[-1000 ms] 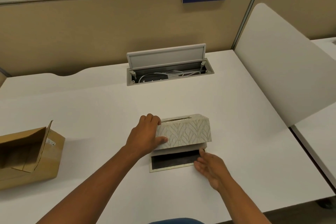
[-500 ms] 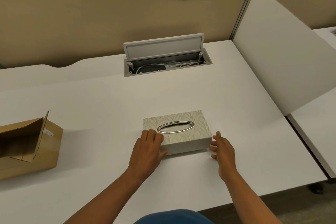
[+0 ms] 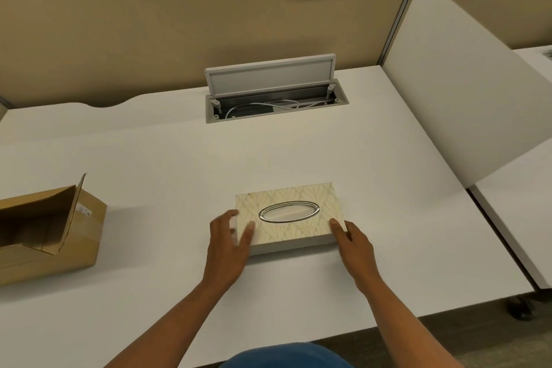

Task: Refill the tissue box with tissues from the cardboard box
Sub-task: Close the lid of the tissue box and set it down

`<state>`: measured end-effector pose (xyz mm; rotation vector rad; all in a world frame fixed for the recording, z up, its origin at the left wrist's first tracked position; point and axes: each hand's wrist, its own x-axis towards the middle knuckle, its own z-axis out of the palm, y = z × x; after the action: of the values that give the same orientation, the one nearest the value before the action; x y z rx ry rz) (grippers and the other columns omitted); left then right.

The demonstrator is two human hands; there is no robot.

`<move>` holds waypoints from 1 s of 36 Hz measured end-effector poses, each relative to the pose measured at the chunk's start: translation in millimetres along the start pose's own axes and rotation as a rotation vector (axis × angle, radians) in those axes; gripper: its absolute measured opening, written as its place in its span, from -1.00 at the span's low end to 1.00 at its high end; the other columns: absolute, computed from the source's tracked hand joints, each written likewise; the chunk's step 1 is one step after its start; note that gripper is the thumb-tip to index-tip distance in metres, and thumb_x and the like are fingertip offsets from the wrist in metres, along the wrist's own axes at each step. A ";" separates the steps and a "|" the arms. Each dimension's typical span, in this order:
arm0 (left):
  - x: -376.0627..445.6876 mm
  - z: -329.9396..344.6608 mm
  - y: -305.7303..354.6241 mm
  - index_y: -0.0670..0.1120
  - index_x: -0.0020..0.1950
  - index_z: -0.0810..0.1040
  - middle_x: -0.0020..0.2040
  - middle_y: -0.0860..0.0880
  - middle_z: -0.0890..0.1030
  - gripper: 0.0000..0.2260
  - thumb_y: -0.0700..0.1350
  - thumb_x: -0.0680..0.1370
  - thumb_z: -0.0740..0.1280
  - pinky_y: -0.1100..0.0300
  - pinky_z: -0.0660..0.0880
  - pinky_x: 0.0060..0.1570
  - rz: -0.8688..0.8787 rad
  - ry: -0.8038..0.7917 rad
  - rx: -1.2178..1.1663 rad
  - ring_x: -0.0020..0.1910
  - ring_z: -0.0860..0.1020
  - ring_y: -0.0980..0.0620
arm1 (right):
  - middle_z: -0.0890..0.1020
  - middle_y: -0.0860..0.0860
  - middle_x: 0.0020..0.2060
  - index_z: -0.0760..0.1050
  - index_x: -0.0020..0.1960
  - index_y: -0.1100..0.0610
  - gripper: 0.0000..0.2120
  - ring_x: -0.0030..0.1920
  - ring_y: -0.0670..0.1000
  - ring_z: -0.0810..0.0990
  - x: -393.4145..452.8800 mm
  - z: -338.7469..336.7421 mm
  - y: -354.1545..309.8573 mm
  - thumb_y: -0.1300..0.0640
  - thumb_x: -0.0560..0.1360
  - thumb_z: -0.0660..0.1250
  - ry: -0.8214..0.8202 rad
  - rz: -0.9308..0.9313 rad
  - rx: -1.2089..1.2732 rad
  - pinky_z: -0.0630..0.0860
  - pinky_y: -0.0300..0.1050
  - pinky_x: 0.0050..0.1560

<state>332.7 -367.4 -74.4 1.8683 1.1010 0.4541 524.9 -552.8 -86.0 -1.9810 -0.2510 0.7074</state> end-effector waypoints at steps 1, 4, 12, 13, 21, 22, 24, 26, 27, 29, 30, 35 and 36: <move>0.7 -0.7 2.1 0.15 0.31 0.38 0.29 -0.02 0.47 -0.49 0.37 0.46 0.20 0.04 0.55 0.09 -0.160 -0.040 -0.105 0.17 0.52 0.00 | 0.64 -0.09 -0.17 0.56 0.07 -0.10 -0.57 -0.13 -0.10 0.57 0.3 0.0 0.4 -0.40 0.48 0.20 -0.004 0.000 -0.009 0.43 -0.22 -0.19; -0.4 1.7 1.5 0.04 0.48 0.32 0.29 -0.04 0.50 -0.31 0.42 0.48 0.15 -0.11 0.51 0.25 -0.438 -0.172 -0.169 0.22 0.52 -0.10 | 0.65 -0.08 -0.12 0.55 0.07 -0.13 -0.60 -0.08 -0.11 0.57 0.6 -0.9 2.4 -0.39 0.50 0.17 -0.021 -0.008 -0.042 0.42 -0.24 -0.18; -1.6 4.2 1.4 0.02 0.31 0.52 0.09 0.04 0.60 -0.42 0.39 0.54 0.10 0.07 0.43 0.12 -0.479 -0.246 -0.110 0.09 0.54 -0.02 | 0.65 -0.07 -0.06 0.50 0.01 -0.21 -0.72 -0.03 -0.08 0.57 3.0 -5.8 1.3 -0.33 0.56 0.12 -0.107 -0.050 -0.117 0.45 -0.24 -0.11; -1.0 3.8 0.6 0.02 0.34 0.50 0.13 0.02 0.59 -0.41 0.39 0.54 0.10 0.08 0.41 0.11 -0.486 -0.255 -0.114 0.11 0.54 -0.03 | 0.65 -0.09 -0.05 0.49 0.02 -0.20 -0.72 -0.03 -0.09 0.57 3.2 -5.7 0.7 -0.32 0.57 0.11 -0.112 -0.054 -0.124 0.44 -0.24 -0.11; -7.4 10.3 3.4 -0.01 0.40 0.46 0.28 -0.01 0.55 -0.41 0.35 0.56 0.12 -0.06 0.43 0.34 -0.510 -0.193 -0.206 0.24 0.51 -0.08 | 0.59 -0.27 -0.01 0.47 0.14 -0.19 -0.70 0.01 -0.23 0.51 3.5 -9.0 -3.4 -0.30 0.58 0.10 -0.139 -0.050 -0.140 0.40 -0.19 -0.09; -9.2 11.3 4.6 0.01 0.37 0.48 0.25 0.00 0.56 -0.45 0.35 0.57 0.12 -0.08 0.45 0.32 -0.507 -0.174 -0.224 0.22 0.52 -0.07 | 0.58 -0.27 -0.01 0.48 0.13 -0.18 -0.70 0.01 -0.23 0.51 3.8 -9.5 -3.7 -0.30 0.58 0.11 -0.138 -0.046 -0.138 0.41 -0.21 -0.10; -10.8 12.6 6.5 0.07 0.27 0.51 0.21 0.02 0.58 -0.55 0.33 0.57 0.14 -0.05 0.48 0.28 -0.498 -0.147 -0.249 0.14 0.54 -0.01 | 0.60 -0.22 -0.01 0.50 0.11 -0.15 -0.69 0.00 -0.21 0.52 5.1 -11.2 -4.5 -0.29 0.58 0.12 -0.141 -0.035 -0.134 0.41 -0.24 -0.11; -9.7 12.6 6.0 0.07 0.28 0.51 0.21 0.03 0.58 -0.55 0.33 0.57 0.15 -0.01 0.46 0.25 -0.507 -0.138 -0.255 0.15 0.53 -0.01 | 0.63 -0.13 0.00 0.53 0.11 -0.08 -0.64 -0.01 -0.12 0.55 8.0 -13.1 -5.5 -0.29 0.57 0.14 -0.155 -0.009 -0.127 0.45 -0.17 -0.10; -8.5 12.1 5.2 0.05 0.31 0.50 0.21 0.03 0.57 -0.53 0.32 0.57 0.16 -0.01 0.45 0.26 -0.525 -0.142 -0.261 0.18 0.52 -0.02 | 0.63 -0.09 -0.01 0.55 0.10 -0.05 -0.62 -0.02 -0.06 0.56 9.3 -14.1 -6.2 -0.29 0.57 0.15 -0.162 0.006 -0.120 0.48 -0.12 -0.07; -4.6 10.6 3.8 0.01 0.30 0.52 0.21 0.02 0.58 -0.54 0.29 0.57 0.21 -0.02 0.48 0.25 -0.559 -0.151 -0.305 0.18 0.53 -0.04 | 0.65 -0.04 -0.01 0.56 0.07 -0.02 -0.61 -0.01 0.02 0.57 10.4 -15.6 -7.8 -0.28 0.57 0.16 -0.165 0.015 -0.114 0.51 -0.01 0.00; -2.3 9.3 3.9 0.00 0.27 0.54 0.19 0.01 0.60 -0.57 0.26 0.57 0.25 0.00 0.52 0.18 -0.572 -0.159 -0.343 0.13 0.55 -0.04 | 0.65 -0.02 -0.01 0.57 0.06 0.00 -0.60 0.01 0.04 0.58 10.2 -16.2 -8.6 -0.28 0.57 0.16 -0.161 0.012 -0.119 0.52 0.00 0.03; 9.0 -1.7 4.9 -0.04 0.16 0.62 0.04 -0.08 0.62 -0.55 0.26 0.45 0.40 0.05 0.44 -0.12 -0.622 -0.244 -0.495 -0.11 0.50 -0.07 | 0.59 -0.03 -0.05 0.54 0.09 0.11 -0.52 -0.07 -0.09 0.52 6.5 -13.6 -12.7 -0.29 0.58 0.14 -0.121 0.037 -0.080 0.41 -0.14 -0.05; 10.9 -3.5 5.1 -0.04 0.16 0.64 0.02 -0.09 0.63 -0.53 0.26 0.42 0.43 0.06 0.41 -0.12 -0.645 -0.258 -0.526 -0.08 0.49 -0.08 | 0.54 -0.08 -0.08 0.54 0.12 0.09 -0.53 -0.10 -0.12 0.48 6.3 -12.7 -13.3 -0.28 0.58 0.14 -0.112 0.048 -0.073 0.39 -0.13 -0.02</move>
<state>338.8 -357.6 -69.6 1.0082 1.1894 0.1014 538.8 -552.7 -72.5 -2.0247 -0.3007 0.8521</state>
